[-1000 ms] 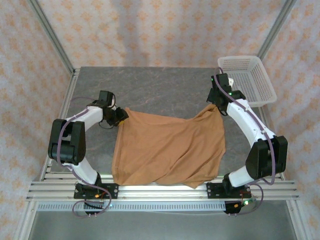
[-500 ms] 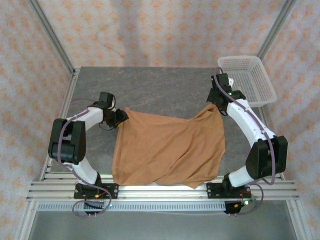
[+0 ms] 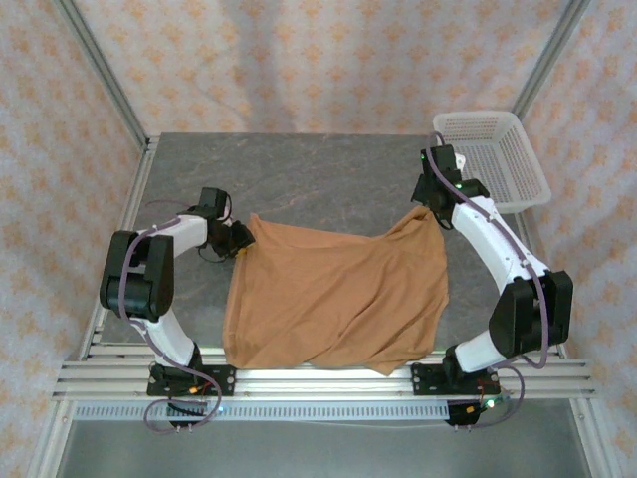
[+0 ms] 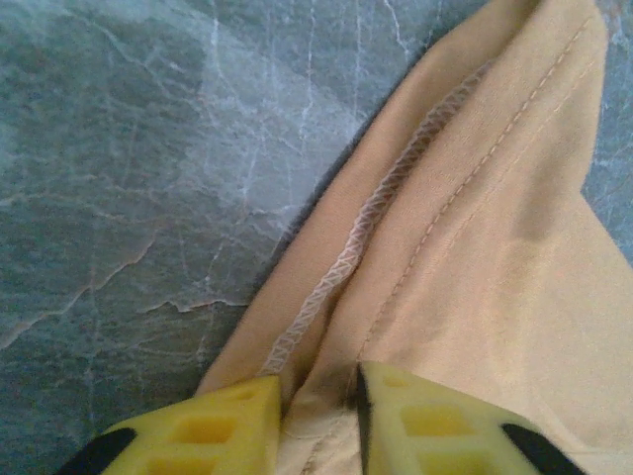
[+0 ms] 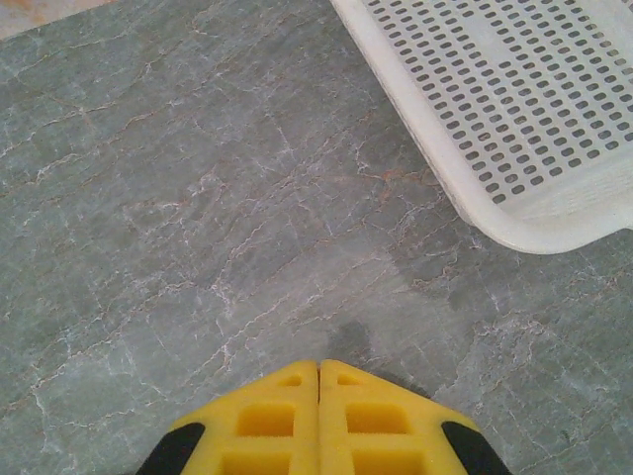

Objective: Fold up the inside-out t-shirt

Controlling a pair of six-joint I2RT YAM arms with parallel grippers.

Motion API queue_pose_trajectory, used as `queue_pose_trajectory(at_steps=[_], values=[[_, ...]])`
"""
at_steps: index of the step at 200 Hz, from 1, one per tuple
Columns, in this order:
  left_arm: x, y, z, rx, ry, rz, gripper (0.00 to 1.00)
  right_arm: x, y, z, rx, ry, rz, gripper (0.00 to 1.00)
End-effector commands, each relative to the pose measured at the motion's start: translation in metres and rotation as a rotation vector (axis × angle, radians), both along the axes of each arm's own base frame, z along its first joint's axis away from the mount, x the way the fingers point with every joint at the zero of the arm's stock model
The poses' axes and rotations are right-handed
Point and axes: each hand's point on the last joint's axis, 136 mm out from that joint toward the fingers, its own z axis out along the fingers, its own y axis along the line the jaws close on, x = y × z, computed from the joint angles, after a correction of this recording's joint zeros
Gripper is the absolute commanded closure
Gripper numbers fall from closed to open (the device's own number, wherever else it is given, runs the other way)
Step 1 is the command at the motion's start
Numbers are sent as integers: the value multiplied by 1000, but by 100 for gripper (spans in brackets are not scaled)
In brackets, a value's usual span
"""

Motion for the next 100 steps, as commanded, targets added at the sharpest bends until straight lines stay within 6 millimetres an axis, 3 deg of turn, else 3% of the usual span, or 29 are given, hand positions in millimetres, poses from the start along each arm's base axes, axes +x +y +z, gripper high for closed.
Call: queue_pose_trajectory(at_steps=[1, 33, 100], values=[[0, 1, -4, 18, 6, 0, 78, 3, -4, 17, -18, -35, -14, 100], [3, 3, 2, 31, -1, -2, 87, 4, -2, 16, -13, -32, -10, 100], [4, 2, 21, 86, -8, -36, 89, 5, 1, 14, -1, -25, 1, 100]])
